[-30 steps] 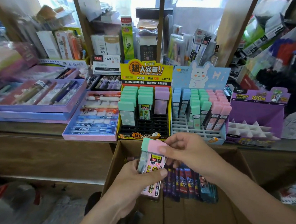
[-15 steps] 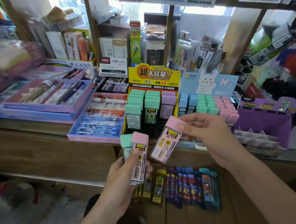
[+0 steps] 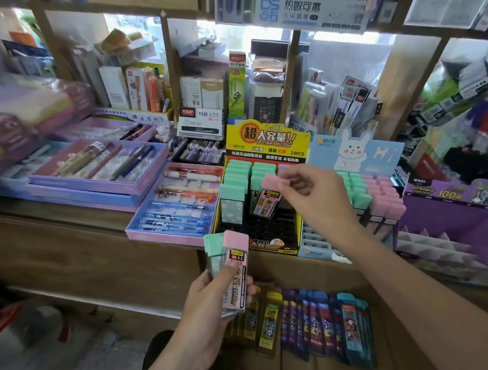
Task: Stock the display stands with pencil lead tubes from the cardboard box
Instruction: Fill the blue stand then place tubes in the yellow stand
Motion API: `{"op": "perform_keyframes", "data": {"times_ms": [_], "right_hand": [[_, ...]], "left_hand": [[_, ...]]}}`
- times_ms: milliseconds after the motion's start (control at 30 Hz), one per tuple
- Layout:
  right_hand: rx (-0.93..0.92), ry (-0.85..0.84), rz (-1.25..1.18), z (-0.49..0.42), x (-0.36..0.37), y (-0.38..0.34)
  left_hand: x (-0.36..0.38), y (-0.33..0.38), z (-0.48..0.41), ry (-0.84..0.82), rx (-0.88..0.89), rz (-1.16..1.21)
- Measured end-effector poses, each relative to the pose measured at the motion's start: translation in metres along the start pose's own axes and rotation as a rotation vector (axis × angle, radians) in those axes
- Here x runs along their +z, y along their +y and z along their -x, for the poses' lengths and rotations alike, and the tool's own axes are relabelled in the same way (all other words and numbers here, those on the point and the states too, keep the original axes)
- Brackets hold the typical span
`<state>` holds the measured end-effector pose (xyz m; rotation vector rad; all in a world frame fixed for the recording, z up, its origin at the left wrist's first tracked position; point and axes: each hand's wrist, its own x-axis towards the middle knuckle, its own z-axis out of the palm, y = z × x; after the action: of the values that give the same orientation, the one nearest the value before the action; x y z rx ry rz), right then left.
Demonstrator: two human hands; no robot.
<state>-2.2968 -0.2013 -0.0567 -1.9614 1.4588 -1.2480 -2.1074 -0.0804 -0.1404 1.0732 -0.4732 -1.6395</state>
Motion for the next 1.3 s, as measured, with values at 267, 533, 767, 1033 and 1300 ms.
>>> {"op": "perform_keyframes", "data": {"times_ms": [267,533,767,1033,1300], "right_hand": [[-0.053,-0.137,0.036,-0.002,0.002,0.000],[-0.219,-0.116,0.227,-0.008,0.012,0.009],[-0.190,-0.133,0.265,-0.005,0.009,0.007],[0.018,-0.128,-0.069,0.028,0.012,0.000],[0.250,-0.452,-0.321,0.047,0.015,-0.002]], "left_hand": [[-0.002,-0.001,-0.004,-0.009,-0.017,0.009],[-0.004,-0.002,-0.006,-0.016,-0.031,0.004],[-0.002,-0.003,-0.004,-0.015,-0.016,0.004],[0.000,-0.003,-0.007,-0.036,0.014,-0.031],[-0.001,-0.004,-0.009,-0.025,0.007,-0.042]]}}
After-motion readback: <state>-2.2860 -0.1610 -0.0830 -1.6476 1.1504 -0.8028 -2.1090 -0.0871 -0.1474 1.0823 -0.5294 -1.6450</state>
